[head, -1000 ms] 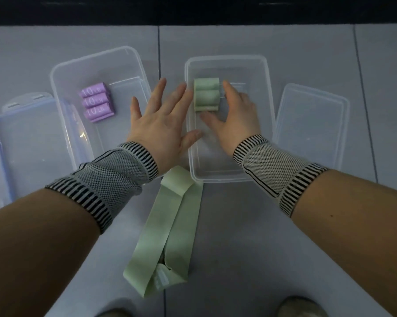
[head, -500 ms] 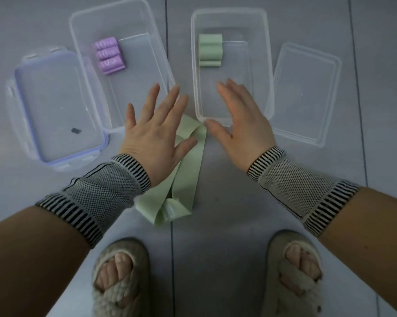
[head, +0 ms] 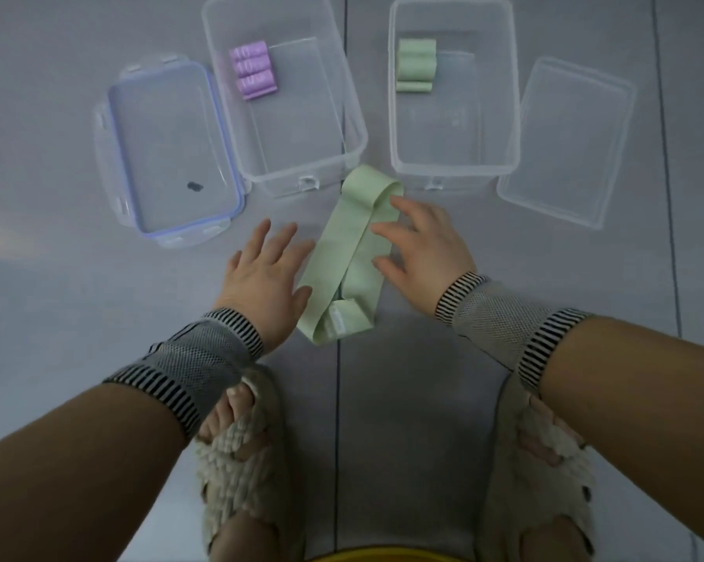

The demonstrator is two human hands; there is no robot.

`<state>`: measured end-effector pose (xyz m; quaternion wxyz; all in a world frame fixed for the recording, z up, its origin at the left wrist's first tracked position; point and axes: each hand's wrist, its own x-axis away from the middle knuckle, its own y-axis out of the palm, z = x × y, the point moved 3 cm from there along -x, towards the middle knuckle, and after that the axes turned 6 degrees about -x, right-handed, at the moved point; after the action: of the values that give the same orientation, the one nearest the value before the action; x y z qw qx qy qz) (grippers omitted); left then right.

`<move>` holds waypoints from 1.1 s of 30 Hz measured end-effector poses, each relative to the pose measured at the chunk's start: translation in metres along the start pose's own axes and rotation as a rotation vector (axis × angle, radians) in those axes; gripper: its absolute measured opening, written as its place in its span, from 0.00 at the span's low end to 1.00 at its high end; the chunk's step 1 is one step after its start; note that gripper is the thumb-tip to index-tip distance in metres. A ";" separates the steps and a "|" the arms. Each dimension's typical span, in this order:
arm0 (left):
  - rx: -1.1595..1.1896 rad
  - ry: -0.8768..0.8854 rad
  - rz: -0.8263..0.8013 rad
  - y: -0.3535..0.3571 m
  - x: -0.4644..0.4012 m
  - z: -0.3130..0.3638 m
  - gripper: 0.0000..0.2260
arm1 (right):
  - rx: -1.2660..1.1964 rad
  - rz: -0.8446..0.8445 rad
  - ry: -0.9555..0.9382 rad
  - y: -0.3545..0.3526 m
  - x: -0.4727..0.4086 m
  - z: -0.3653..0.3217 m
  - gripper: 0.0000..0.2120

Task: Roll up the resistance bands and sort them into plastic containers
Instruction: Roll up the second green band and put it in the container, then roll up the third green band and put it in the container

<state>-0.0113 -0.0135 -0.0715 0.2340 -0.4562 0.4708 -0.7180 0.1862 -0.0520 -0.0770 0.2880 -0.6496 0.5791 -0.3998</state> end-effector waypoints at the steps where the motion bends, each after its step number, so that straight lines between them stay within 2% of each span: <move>1: 0.009 -0.005 -0.001 0.000 -0.005 -0.001 0.27 | 0.028 -0.013 -0.006 0.002 -0.008 0.000 0.21; 8: 0.051 0.025 0.078 -0.012 -0.034 -0.003 0.26 | 0.244 -0.123 0.046 0.021 -0.051 0.000 0.22; 14: 0.097 0.021 0.048 -0.004 -0.026 -0.006 0.26 | 0.098 0.099 0.033 0.005 -0.032 0.004 0.17; 17: 0.109 0.023 0.041 0.000 -0.020 -0.003 0.26 | 0.024 0.166 0.157 -0.005 -0.003 0.019 0.15; 20: 0.122 0.040 0.033 0.001 -0.017 0.004 0.27 | 0.043 0.054 0.351 -0.009 0.020 0.038 0.19; 23: 0.124 0.054 0.014 0.003 -0.015 0.013 0.28 | 0.049 -0.011 0.459 -0.016 0.034 0.050 0.23; 25: 0.126 0.049 -0.006 0.003 -0.013 0.019 0.28 | 0.027 0.050 0.405 -0.021 0.035 0.047 0.25; 28: 0.106 0.047 -0.014 0.001 -0.012 0.023 0.28 | -0.045 0.126 0.216 -0.018 0.030 0.032 0.22; 33: 0.085 0.037 0.007 -0.004 -0.011 0.025 0.29 | -0.080 0.081 0.003 0.005 0.019 0.004 0.13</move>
<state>0.0166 -0.0146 -0.0690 0.2471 -0.4308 0.4458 -0.7447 0.1870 -0.0722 -0.0800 0.2768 -0.6362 0.6208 -0.3651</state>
